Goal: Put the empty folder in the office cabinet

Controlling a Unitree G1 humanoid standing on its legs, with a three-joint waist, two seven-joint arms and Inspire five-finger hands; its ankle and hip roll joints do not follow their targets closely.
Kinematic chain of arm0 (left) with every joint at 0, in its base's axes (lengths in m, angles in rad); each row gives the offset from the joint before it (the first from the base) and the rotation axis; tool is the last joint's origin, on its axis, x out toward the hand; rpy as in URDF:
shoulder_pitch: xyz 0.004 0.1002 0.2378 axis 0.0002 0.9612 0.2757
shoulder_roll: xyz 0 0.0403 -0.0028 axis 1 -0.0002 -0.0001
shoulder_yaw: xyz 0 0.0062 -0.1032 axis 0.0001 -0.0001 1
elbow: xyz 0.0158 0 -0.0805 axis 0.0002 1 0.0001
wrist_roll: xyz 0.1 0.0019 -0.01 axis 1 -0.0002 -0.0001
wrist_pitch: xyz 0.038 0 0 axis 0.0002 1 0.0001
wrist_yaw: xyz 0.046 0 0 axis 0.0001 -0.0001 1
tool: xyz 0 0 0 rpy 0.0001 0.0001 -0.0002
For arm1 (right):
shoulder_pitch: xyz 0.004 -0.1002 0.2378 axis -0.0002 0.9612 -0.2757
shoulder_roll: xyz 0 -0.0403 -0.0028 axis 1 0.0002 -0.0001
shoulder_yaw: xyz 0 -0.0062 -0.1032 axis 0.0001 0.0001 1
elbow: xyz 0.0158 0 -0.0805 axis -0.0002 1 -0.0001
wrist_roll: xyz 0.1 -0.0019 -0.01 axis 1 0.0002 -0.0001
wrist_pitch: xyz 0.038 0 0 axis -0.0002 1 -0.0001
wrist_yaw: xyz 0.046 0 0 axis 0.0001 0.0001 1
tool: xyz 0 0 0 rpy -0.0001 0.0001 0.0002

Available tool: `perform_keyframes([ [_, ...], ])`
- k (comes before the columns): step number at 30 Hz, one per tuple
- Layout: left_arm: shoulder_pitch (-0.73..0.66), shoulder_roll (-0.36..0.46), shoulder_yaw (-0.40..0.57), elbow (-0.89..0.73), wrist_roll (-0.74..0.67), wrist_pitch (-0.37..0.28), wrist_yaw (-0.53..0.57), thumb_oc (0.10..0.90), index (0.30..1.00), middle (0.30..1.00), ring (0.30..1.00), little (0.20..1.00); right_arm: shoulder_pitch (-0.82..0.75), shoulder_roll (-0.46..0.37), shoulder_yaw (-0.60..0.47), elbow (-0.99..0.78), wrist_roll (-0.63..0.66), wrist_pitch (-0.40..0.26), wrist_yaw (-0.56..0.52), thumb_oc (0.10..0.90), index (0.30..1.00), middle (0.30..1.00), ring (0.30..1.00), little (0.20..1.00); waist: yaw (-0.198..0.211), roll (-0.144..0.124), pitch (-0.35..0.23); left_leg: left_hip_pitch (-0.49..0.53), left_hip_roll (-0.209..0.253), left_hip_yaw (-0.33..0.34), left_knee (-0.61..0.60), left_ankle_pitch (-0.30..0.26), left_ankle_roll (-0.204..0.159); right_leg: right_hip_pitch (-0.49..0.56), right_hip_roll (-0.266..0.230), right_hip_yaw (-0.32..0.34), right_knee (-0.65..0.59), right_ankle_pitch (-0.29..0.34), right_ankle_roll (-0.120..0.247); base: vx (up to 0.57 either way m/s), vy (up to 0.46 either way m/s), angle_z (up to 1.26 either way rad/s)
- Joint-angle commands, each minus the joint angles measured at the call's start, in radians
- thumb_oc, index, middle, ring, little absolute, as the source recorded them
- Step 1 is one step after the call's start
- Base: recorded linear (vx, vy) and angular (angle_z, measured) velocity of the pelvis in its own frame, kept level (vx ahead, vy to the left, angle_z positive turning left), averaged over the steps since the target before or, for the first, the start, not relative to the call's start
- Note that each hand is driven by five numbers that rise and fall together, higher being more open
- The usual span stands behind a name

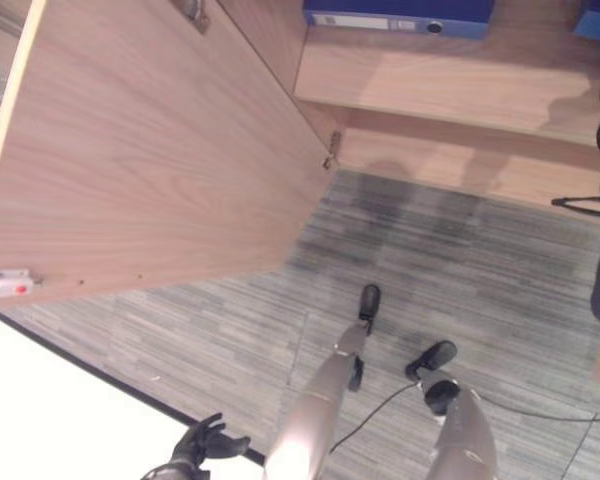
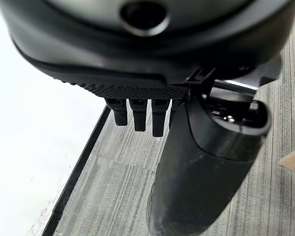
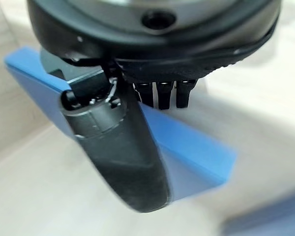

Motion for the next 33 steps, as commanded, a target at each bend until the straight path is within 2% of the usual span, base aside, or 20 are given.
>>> perform_keyframes([
  [1,0.096,0.142,0.032,0.081,0.018,0.026,-0.006,0.800,0.900,0.900,0.900,0.900,-0.042,-0.087,0.217,0.043,-0.394,0.185,0.084,0.800,0.900,0.900,0.900,0.900,-0.002,-0.029,-0.029,0.052,0.011,0.089,0.076,-0.197,-0.071,0.077,0.044,0.035,-0.199,0.089,0.086,-0.04,-0.024,0.01],
  [3,0.109,0.157,0.043,0.063,0.022,0.025,-0.023,0.800,0.900,0.900,0.900,0.900,-0.031,-0.091,0.282,0.066,-0.535,0.235,0.128,0.800,0.900,0.900,0.900,0.900,-0.005,-0.031,-0.023,0.051,0.013,0.090,0.074,-0.193,-0.070,0.078,0.047,0.031,-0.205,0.095,0.084,-0.04,-0.022,-0.01],
  [4,0.111,0.157,0.043,0.061,0.023,0.026,-0.024,0.800,0.900,0.900,0.900,0.900,-0.033,-0.091,0.283,0.068,-0.539,0.236,0.130,0.800,0.900,0.900,0.900,0.900,-0.005,-0.030,-0.023,0.050,0.013,0.090,0.073,-0.190,-0.069,0.078,0.048,0.030,-0.207,0.098,0.082,0.00,0.000,0.00],
  [6,0.128,0.178,0.052,0.039,0.038,0.029,-0.045,0.800,0.900,0.900,0.900,0.900,-0.020,-0.091,0.362,0.098,-0.694,0.281,0.188,0.800,0.900,0.900,0.900,0.900,-0.004,-0.032,-0.021,0.048,0.016,0.090,0.074,-0.187,-0.069,0.077,0.049,0.024,-0.208,0.101,0.081,-0.02,-0.021,-0.03],
  [7,0.078,0.168,0.039,0.084,0.086,0.061,-0.048,0.800,0.900,0.900,0.900,0.900,0.001,-0.046,0.420,0.118,-0.834,0.313,0.231,0.800,0.900,0.900,0.900,0.900,-0.010,-0.044,-0.025,0.048,0.019,0.088,0.074,-0.187,-0.068,0.076,0.053,0.020,-0.212,0.104,0.079,-0.02,-0.035,-0.05],
  [8,0.065,0.161,0.036,0.097,0.089,0.058,-0.046,0.800,0.900,0.900,0.900,0.900,-0.004,-0.046,0.421,0.120,-0.841,0.313,0.233,0.800,0.900,0.900,0.900,0.900,-0.011,-0.042,-0.023,0.047,0.018,0.088,0.074,-0.187,-0.068,0.075,0.053,0.020,-0.212,0.103,0.079,-0.01,-0.046,-0.04],
  [9,-0.008,0.142,0.024,0.194,0.128,0.039,-0.035,0.800,0.900,0.900,0.900,0.900,-0.005,-0.048,0.414,0.132,-0.850,0.315,0.225,0.800,0.900,0.900,0.900,0.900,-0.016,-0.048,-0.020,0.050,0.017,0.085,0.072,-0.187,-0.069,0.074,0.055,0.023,-0.213,0.105,0.080,0.00,0.000,0.00],
  [13,-0.004,0.130,0.060,0.223,0.115,0.024,-0.025,0.800,0.900,0.900,0.900,0.900,-0.020,-0.075,0.435,0.133,-0.870,0.308,0.236,0.800,0.900,0.900,0.900,0.900,-0.007,-0.051,-0.017,0.059,0.016,0.084,0.067,-0.184,-0.070,0.080,0.052,0.021,-0.217,0.111,0.084,0.00,0.000,0.00],
  [14,0.012,0.136,0.072,0.220,0.118,0.019,-0.030,0.800,0.900,0.900,0.900,0.900,-0.016,-0.090,0.509,0.134,-0.979,0.313,0.268,0.800,0.900,0.900,0.900,0.900,0.001,-0.053,-0.012,0.064,0.017,0.084,0.063,-0.180,-0.071,0.085,0.051,0.018,-0.219,0.113,0.086,0.00,0.000,0.00],
  [16,0.023,0.142,0.075,0.212,0.123,0.016,-0.035,0.800,0.900,0.900,0.900,0.900,-0.019,-0.100,0.541,0.133,-1.010,0.321,0.281,0.800,0.900,0.900,0.900,0.900,0.002,-0.051,-0.010,0.067,0.018,0.085,0.060,-0.178,-0.072,0.088,0.051,0.016,-0.222,0.114,0.086,0.00,0.000,0.00],
  [21,0.027,0.156,0.085,0.217,0.139,0.018,-0.055,0.800,0.900,0.900,0.900,0.900,0.019,-0.112,0.526,0.110,-0.977,0.321,0.317,0.800,0.900,0.900,0.900,0.900,-0.001,-0.049,-0.010,0.084,0.014,0.090,0.050,-0.172,-0.074,0.102,0.054,0.013,-0.236,0.123,0.089,0.00,0.000,0.00],
  [22,0.024,0.154,0.083,0.217,0.138,0.018,-0.058,0.800,0.900,0.900,0.900,0.900,0.026,-0.106,0.548,0.130,-1.041,0.325,0.329,0.800,0.900,0.900,0.900,0.900,0.001,-0.050,-0.011,0.089,0.014,0.090,0.048,-0.171,-0.074,0.106,0.053,0.013,-0.242,0.127,0.091,0.00,0.000,0.00],
  [23,0.024,0.153,0.083,0.217,0.138,0.018,-0.058,0.800,0.900,0.900,0.900,0.900,0.024,-0.105,0.549,0.132,-1.043,0.324,0.330,0.800,0.900,0.900,0.900,0.900,0.001,-0.049,-0.010,0.089,0.014,0.090,0.048,-0.171,-0.074,0.107,0.054,0.013,-0.243,0.128,0.091,-0.01,0.021,-0.03],
  [24,0.031,0.156,0.082,0.210,0.141,0.017,-0.063,0.800,0.900,0.900,0.900,0.900,0.030,-0.101,0.614,0.144,-1.168,0.334,0.357,0.800,0.900,0.900,0.900,0.900,0.003,-0.051,-0.011,0.094,0.014,0.091,0.046,-0.171,-0.074,0.113,0.054,0.010,-0.249,0.132,0.093,-0.01,0.004,-0.03],
  [25,0.031,0.153,0.083,0.209,0.142,0.018,-0.063,0.800,0.900,0.900,0.900,0.900,0.025,-0.101,0.617,0.147,-1.172,0.334,0.360,0.800,0.900,0.900,0.900,0.900,0.001,-0.048,-0.010,0.095,0.014,0.090,0.045,-0.170,-0.074,0.115,0.054,0.010,-0.250,0.133,0.093,-0.01,0.005,-0.03],
  [26,0.033,0.161,0.089,0.201,0.143,0.019,-0.068,0.800,0.900,0.900,0.900,0.900,0.035,-0.110,0.669,0.143,-1.260,0.342,0.384,0.800,0.900,0.900,0.900,0.900,0.000,-0.051,-0.012,0.099,0.014,0.091,0.041,-0.169,-0.075,0.122,0.056,0.009,-0.259,0.136,0.094,0.00,0.000,0.00],
  [27,0.033,0.160,0.090,0.201,0.143,0.019,-0.068,0.800,0.900,0.900,0.900,0.900,0.034,-0.110,0.669,0.143,-1.262,0.342,0.385,0.800,0.900,0.900,0.900,0.900,-0.001,-0.050,-0.012,0.100,0.014,0.090,0.040,-0.169,-0.075,0.122,0.056,0.009,-0.260,0.136,0.094,0.00,0.000,0.00],
  [29,0.026,0.163,0.102,0.201,0.143,0.021,-0.072,0.800,0.900,0.900,0.900,0.900,0.036,-0.122,0.703,0.139,-1.349,0.332,0.375,0.800,0.900,0.900,0.900,0.900,-0.004,-0.054,-0.013,0.104,0.013,0.090,0.030,-0.165,-0.075,0.127,0.060,0.012,-0.271,0.141,0.096,0.00,0.000,0.00],
  [33,0.014,0.132,0.105,0.212,0.140,0.010,-0.064,0.800,0.900,0.900,0.900,0.900,0.057,-0.131,0.670,0.125,-1.364,0.309,0.315,0.800,0.900,0.900,0.900,0.900,-0.004,-0.051,-0.007,0.113,0.018,0.096,0.012,-0.150,-0.078,0.134,0.062,0.012,-0.288,0.153,0.103,0.00,0.000,0.00],
])
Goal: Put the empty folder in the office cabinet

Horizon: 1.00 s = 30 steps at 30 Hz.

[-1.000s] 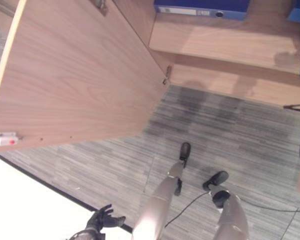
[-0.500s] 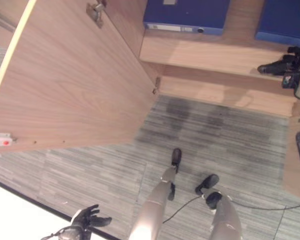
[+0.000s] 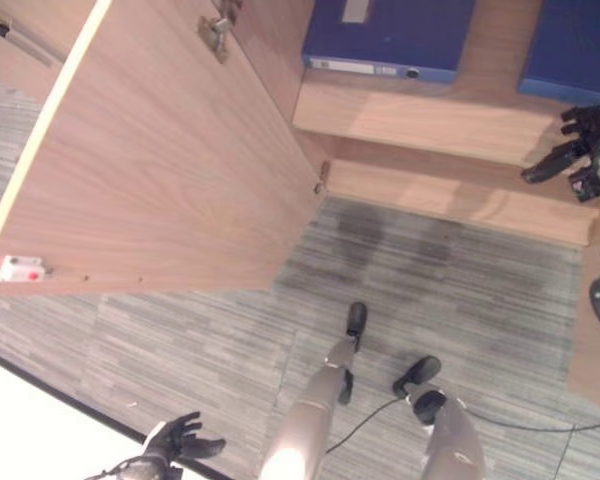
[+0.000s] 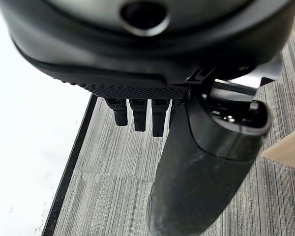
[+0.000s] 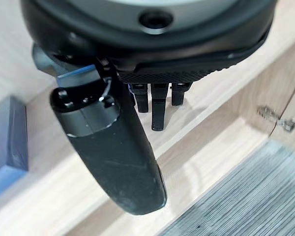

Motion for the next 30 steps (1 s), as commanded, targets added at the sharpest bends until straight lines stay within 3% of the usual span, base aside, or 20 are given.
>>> perform_keyframes([
  [1,0.064,0.035,0.062,0.100,0.021,0.009,0.023,0.800,0.900,0.900,0.900,0.900,0.042,-0.096,0.062,0.036,-0.064,0.012,-0.062,0.800,0.900,0.900,0.900,0.900,0.025,-0.008,0.050,0.079,0.009,0.086,0.019,-0.155,-0.069,0.112,0.055,0.000,-0.284,0.143,0.110,0.00,0.000,0.00],
  [3,0.066,0.034,0.065,0.100,0.021,0.007,0.025,0.800,0.900,0.900,0.900,0.900,0.059,-0.088,0.055,0.027,-0.062,0.013,-0.060,0.800,0.900,0.900,0.900,0.900,0.025,-0.010,0.050,0.088,0.010,0.088,0.009,-0.150,-0.072,0.122,0.060,-0.001,-0.295,0.147,0.112,0.00,-0.017,-0.06],
  [7,0.021,0.043,0.056,0.134,0.046,0.012,0.025,0.800,0.900,0.900,0.900,0.900,0.179,0.006,0.005,0.001,-0.072,0.024,-0.023,0.800,0.900,0.900,0.900,0.900,0.014,-0.035,0.027,0.155,0.019,0.092,-0.034,-0.134,-0.087,0.207,0.080,-0.019,-0.375,0.172,0.121,0.03,-0.034,-0.10],
  [12,-0.022,0.037,0.046,0.160,0.076,0.021,0.015,0.800,0.900,0.900,0.900,0.900,0.283,0.065,-0.063,-0.006,-0.080,0.033,0.006,0.800,0.900,0.900,0.900,0.900,-0.008,-0.066,-0.018,0.264,0.028,0.096,-0.073,-0.136,-0.099,0.332,0.118,-0.018,-0.463,0.197,0.132,0.06,-0.017,-0.06],
  [17,-0.036,0.011,0.043,0.179,0.114,0.028,0.005,0.800,0.900,0.900,0.900,0.900,0.383,0.106,-0.161,-0.003,-0.084,0.035,0.019,0.800,0.900,0.900,0.900,0.900,-0.029,-0.099,-0.054,0.384,0.051,0.101,-0.077,-0.157,-0.109,0.466,0.145,-0.007,-0.536,0.204,0.134,0.08,-0.027,-0.08],
  [25,-0.052,-0.019,0.028,0.175,0.178,0.046,-0.018,0.800,0.900,0.900,0.900,0.900,0.526,0.162,-0.273,0.007,-0.085,0.034,0.040,0.800,0.900,0.900,0.900,0.900,-0.068,-0.135,-0.109,0.513,0.085,0.123,-0.035,-0.211,-0.114,0.596,0.176,0.024,-0.587,0.185,0.122,0.04,-0.014,-0.18],
  [27,-0.049,-0.024,0.030,0.165,0.183,0.043,-0.016,0.800,0.900,0.900,0.900,0.900,0.551,0.183,-0.288,-0.003,-0.079,0.028,0.038,0.800,0.900,0.900,0.900,0.900,-0.073,-0.143,-0.113,0.530,0.092,0.110,0.001,-0.230,-0.113,0.612,0.184,0.052,-0.586,0.180,0.115,-0.01,0.057,-0.17],
  [29,-0.065,-0.031,0.030,0.169,0.174,0.038,0.000,0.800,0.900,0.900,0.900,0.900,0.572,0.221,-0.282,-0.016,-0.087,0.015,0.029,0.800,0.900,0.900,0.900,0.900,-0.064,-0.159,-0.108,0.533,0.081,0.034,0.029,-0.227,-0.109,0.611,0.184,0.084,-0.581,0.191,0.104,-0.07,0.097,-0.45],
  [30,-0.065,-0.031,0.029,0.169,0.174,0.038,0.000,0.800,0.900,0.900,0.900,0.900,0.572,0.221,-0.283,-0.016,-0.087,0.015,0.029,0.800,0.900,0.900,0.900,0.900,-0.064,-0.159,-0.107,0.534,0.081,0.034,0.029,-0.228,-0.109,0.612,0.184,0.085,-0.581,0.191,0.104,0.02,0.026,-0.97],
])
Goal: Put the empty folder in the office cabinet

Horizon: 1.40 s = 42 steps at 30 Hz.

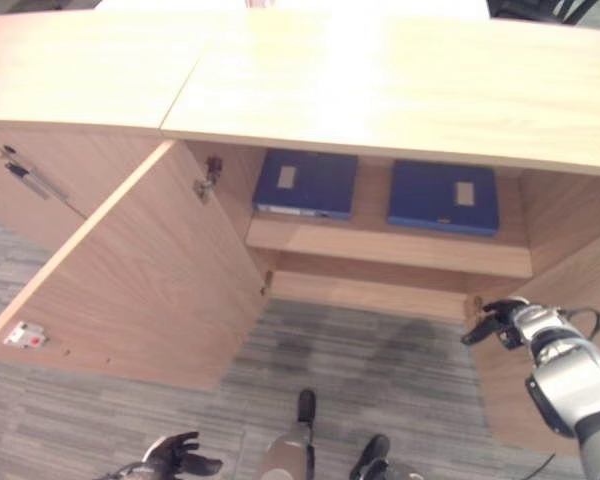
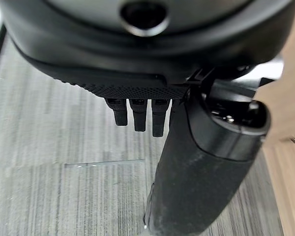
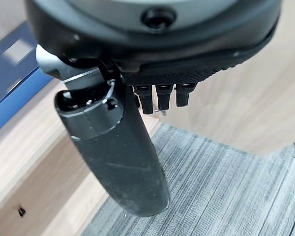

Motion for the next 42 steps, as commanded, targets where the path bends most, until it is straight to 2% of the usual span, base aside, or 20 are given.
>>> perform_keyframes([
  [1,-0.014,-0.044,-0.016,0.029,0.015,-0.017,0.052,0.800,0.900,0.900,0.900,0.900,-0.018,0.006,0.033,-0.017,-0.039,-0.053,-0.041,0.800,0.900,0.900,0.900,0.900,0.013,-0.060,0.032,0.104,-0.019,-0.091,0.057,-0.187,-0.044,0.159,0.027,0.007,-0.279,0.114,0.089,0.04,-0.017,-0.85],
  [4,0.005,-0.108,-0.050,0.019,0.061,-0.010,0.053,0.800,0.900,0.900,0.900,0.900,0.077,0.068,-0.004,-0.031,-0.029,-0.071,-0.075,0.800,0.900,0.900,0.900,0.900,-0.009,-0.077,-0.013,0.146,-0.011,-0.070,-0.006,-0.167,-0.045,0.171,0.043,0.019,-0.308,0.126,0.096,0.05,0.006,-0.17],
  [8,0.021,-0.126,-0.053,0.036,0.105,-0.006,0.054,0.800,0.900,0.900,0.900,0.900,0.215,0.126,-0.048,-0.027,-0.018,-0.073,-0.077,0.800,0.900,0.900,0.900,0.900,-0.042,-0.075,-0.071,0.208,-0.017,-0.018,-0.069,-0.164,-0.034,0.186,0.061,0.064,-0.339,0.138,0.106,0.04,0.082,-0.35],
  [11,0.000,-0.139,-0.028,0.136,0.142,0.005,0.084,0.800,0.900,0.900,0.900,0.900,0.283,0.159,-0.071,-0.036,-0.012,-0.082,-0.088,0.800,0.900,0.900,0.900,0.900,-0.060,-0.079,-0.087,0.228,-0.020,-0.004,-0.072,-0.172,-0.030,0.193,0.062,0.082,-0.339,0.140,0.106,0.05,0.067,-0.44],
  [14,-0.050,-0.142,0.023,0.272,0.198,0.022,0.118,0.800,0.900,0.900,0.900,0.900,0.416,0.227,-0.094,-0.098,0.027,-0.107,-0.123,0.800,0.900,0.900,0.900,0.900,-0.108,-0.101,-0.127,0.266,-0.021,0.027,-0.078,-0.193,-0.025,0.205,0.069,0.123,-0.339,0.141,0.108,0.09,0.026,-0.31],
  [15,-0.049,-0.142,0.023,0.273,0.198,0.021,0.118,0.800,0.900,0.900,0.900,0.900,0.418,0.228,-0.094,-0.099,0.027,-0.107,-0.123,0.800,0.900,0.900,0.900,0.900,-0.107,-0.101,-0.127,0.267,-0.021,0.028,-0.078,-0.193,-0.025,0.206,0.069,0.124,-0.339,0.141,0.108,0.06,0.021,-0.23],
  [21,-0.066,-0.102,0.074,0.388,0.273,0.032,0.139,0.800,0.900,0.900,0.900,0.900,0.599,0.287,-0.160,-0.186,0.114,-0.147,-0.171,0.800,0.900,0.900,0.900,0.900,-0.186,-0.133,-0.171,0.291,-0.027,0.064,-0.082,-0.214,-0.016,0.202,0.077,0.177,-0.339,0.156,0.117,0.02,0.009,-0.28],
  [23,-0.066,-0.102,0.074,0.388,0.273,0.032,0.139,0.800,0.900,0.900,0.900,0.900,0.600,0.287,-0.160,-0.187,0.114,-0.147,-0.171,0.800,0.900,0.900,0.900,0.900,-0.185,-0.134,-0.172,0.291,-0.027,0.065,-0.082,-0.214,-0.016,0.201,0.077,0.178,-0.339,0.156,0.117,-0.02,0.021,-0.24],
  [24,-0.117,-0.097,0.068,0.375,0.260,0.031,0.139,0.800,0.900,0.900,0.900,0.900,0.642,0.295,-0.178,-0.201,0.145,-0.147,-0.178,0.800,0.900,0.900,0.900,0.900,-0.220,-0.134,-0.182,0.297,-0.031,0.084,-0.082,-0.224,-0.009,0.191,0.078,0.204,-0.338,0.168,0.122,-0.04,0.061,-0.30],
  [26,-0.181,-0.118,0.047,0.356,0.233,0.041,0.139,0.800,0.900,0.900,0.900,0.900,0.665,0.296,-0.188,-0.190,0.143,-0.134,-0.183,0.800,0.900,0.900,0.900,0.900,-0.249,-0.128,-0.189,0.301,-0.033,0.101,-0.082,-0.230,-0.004,0.183,0.079,0.229,-0.336,0.176,0.125,-0.04,0.069,-0.28],
  [28,-0.189,-0.127,0.039,0.352,0.229,0.041,0.134,0.800,0.900,0.900,0.900,0.900,0.677,0.291,-0.199,-0.181,0.136,-0.126,-0.185,0.800,0.900,0.900,0.900,0.900,-0.259,-0.125,-0.194,0.305,-0.035,0.109,-0.082,-0.234,-0.001,0.179,0.080,0.240,-0.336,0.178,0.125,-0.01,0.053,-0.51],
  [29,-0.192,-0.149,0.027,0.345,0.223,0.041,0.127,0.800,0.900,0.900,0.900,0.900,0.699,0.268,-0.235,-0.160,0.119,-0.114,-0.196,0.800,0.900,0.900,0.900,0.900,-0.286,-0.121,-0.206,0.317,-0.041,0.125,-0.082,-0.244,0.004,0.178,0.084,0.267,-0.337,0.184,0.127,0.01,0.059,-0.59],
  [30,-0.192,-0.153,0.026,0.344,0.222,0.041,0.127,0.800,0.900,0.900,0.900,0.900,0.702,0.253,-0.253,-0.156,0.121,-0.113,-0.202,0.800,0.900,0.900,0.900,0.900,-0.294,-0.119,-0.209,0.321,-0.043,0.129,-0.082,-0.246,0.006,0.178,0.085,0.276,-0.337,0.186,0.128,0.01,0.059,-0.48],
  [34,-0.198,-0.162,0.022,0.345,0.221,0.040,0.123,0.800,0.900,0.900,0.900,0.900,0.700,0.214,-0.289,-0.161,0.128,-0.118,-0.216,0.800,0.900,0.900,0.900,0.900,-0.310,-0.114,-0.212,0.329,-0.046,0.142,-0.082,-0.252,0.009,0.176,0.088,0.295,-0.337,0.191,0.130,-0.01,0.032,-0.31],
  [35,-0.198,-0.163,0.020,0.346,0.224,0.040,0.120,0.800,0.900,0.900,0.900,0.900,0.698,0.192,-0.307,-0.170,0.133,-0.121,-0.223,0.800,0.900,0.900,0.900,0.900,-0.318,-0.113,-0.213,0.331,-0.047,0.146,-0.082,-0.253,0.011,0.175,0.089,0.301,-0.337,0.193,0.130,-0.02,0.044,-0.17],
  [36,-0.203,-0.164,0.021,0.352,0.226,0.039,0.116,0.800,0.900,0.900,0.900,0.900,0.684,0.134,-0.353,-0.200,0.151,-0.132,-0.243,0.800,0.900,0.900,0.900,0.900,-0.332,-0.109,-0.214,0.335,-0.050,0.156,-0.082,-0.258,0.013,0.173,0.090,0.312,-0.337,0.197,0.133,-0.02,0.044,-0.22],
  [37,-0.203,-0.165,0.021,0.353,0.226,0.039,0.116,0.800,0.900,0.900,0.900,0.900,0.684,0.133,-0.353,-0.201,0.151,-0.132,-0.243,0.800,0.900,0.900,0.900,0.900,-0.331,-0.108,-0.214,0.336,-0.050,0.157,-0.082,-0.258,0.013,0.173,0.090,0.313,-0.337,0.197,0.133,-0.01,0.046,-0.22],
  [40,-0.198,-0.170,0.028,0.350,0.229,0.035,0.117,0.800,0.900,0.900,0.900,0.900,0.673,0.062,-0.407,-0.309,0.172,-0.157,-0.285,0.800,0.900,0.900,0.900,0.900,-0.345,-0.101,-0.213,0.342,-0.054,0.165,-0.082,-0.261,0.015,0.172,0.089,0.325,-0.335,0.200,0.136,0.00,0.031,-0.10],
  [41,-0.166,-0.162,0.024,0.282,0.230,0.028,0.116,0.800,0.900,0.900,0.900,0.900,0.688,0.033,-0.442,-0.355,0.178,-0.163,-0.304,0.800,0.900,0.900,0.900,0.900,-0.340,-0.098,-0.206,0.340,-0.055,0.163,-0.082,-0.261,0.016,0.171,0.087,0.322,-0.334,0.201,0.137,-0.01,0.054,-0.07],
  [42,-0.047,-0.157,0.031,0.168,0.239,0.015,0.110,0.800,0.900,0.900,0.900,0.900,0.713,-0.024,-0.507,-0.390,0.185,-0.171,-0.316,0.800,0.900,0.900,0.900,0.900,-0.321,-0.088,-0.193,0.342,-0.055,0.152,-0.082,-0.265,0.020,0.178,0.086,0.311,-0.333,0.197,0.139,-0.02,0.056,-0.09],
])
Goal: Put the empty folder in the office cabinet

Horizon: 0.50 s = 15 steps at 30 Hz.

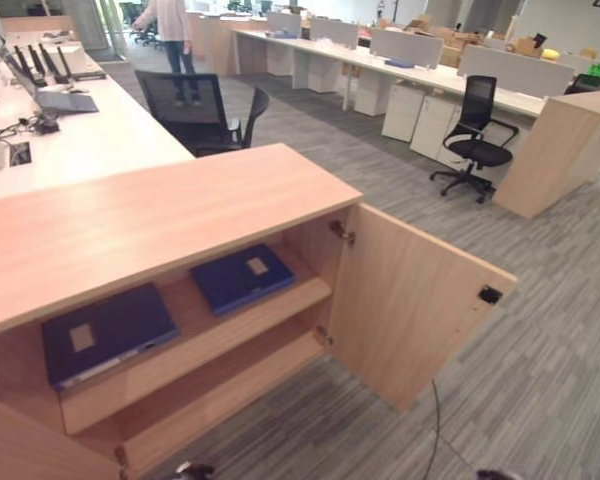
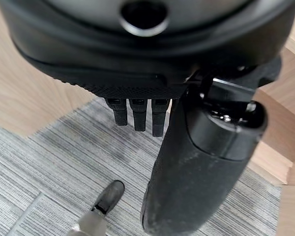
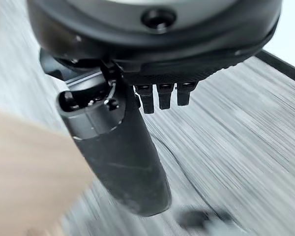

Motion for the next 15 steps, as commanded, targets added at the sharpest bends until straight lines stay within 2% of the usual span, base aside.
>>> perform_keyframes([
  [1,0.173,0.019,0.018,-0.210,0.022,-0.038,-0.006,0.800,0.900,0.900,0.900,0.900,-0.108,-0.154,-0.142,-0.025,0.049,-0.081,-0.091,0.800,0.900,0.900,0.900,0.900,0.052,0.008,0.031,0.047,-0.030,-0.148,-0.005,-0.116,0.003,-0.003,0.026,-0.078,0.005,-0.035,0.072,-0.03,0.042,-0.07],
  [3,0.199,0.024,0.000,-0.278,0.016,-0.046,-0.021,0.800,0.900,0.900,0.900,0.900,-0.111,-0.178,-0.163,-0.014,0.056,-0.089,-0.096,0.800,0.900,0.900,0.900,0.900,0.061,0.009,0.032,0.039,-0.032,-0.153,-0.005,-0.109,0.004,-0.007,0.022,-0.086,0.003,-0.032,0.072,-0.02,0.014,0.15],
  [4,0.224,0.045,-0.019,-0.352,-0.007,-0.053,-0.048,0.800,0.900,0.900,0.900,0.900,-0.149,-0.228,-0.175,0.000,0.063,-0.099,-0.106,0.800,0.900,0.900,0.900,0.900,0.077,0.017,0.045,0.033,-0.036,-0.161,-0.005,-0.104,0.006,-0.006,0.017,-0.097,0.003,-0.033,0.072,-0.03,0.033,0.33],
  [15,0.197,0.035,-0.039,-0.309,-0.005,-0.050,-0.038,0.800,0.900,0.900,0.900,0.900,-0.318,-0.399,-0.116,-0.153,0.024,-0.137,-0.117,0.800,0.900,0.900,0.900,0.900,0.106,0.028,0.073,0.033,-0.037,-0.180,-0.005,-0.093,0.003,0.005,0.012,-0.120,0.005,-0.041,0.067,-0.01,0.010,0.07],
])
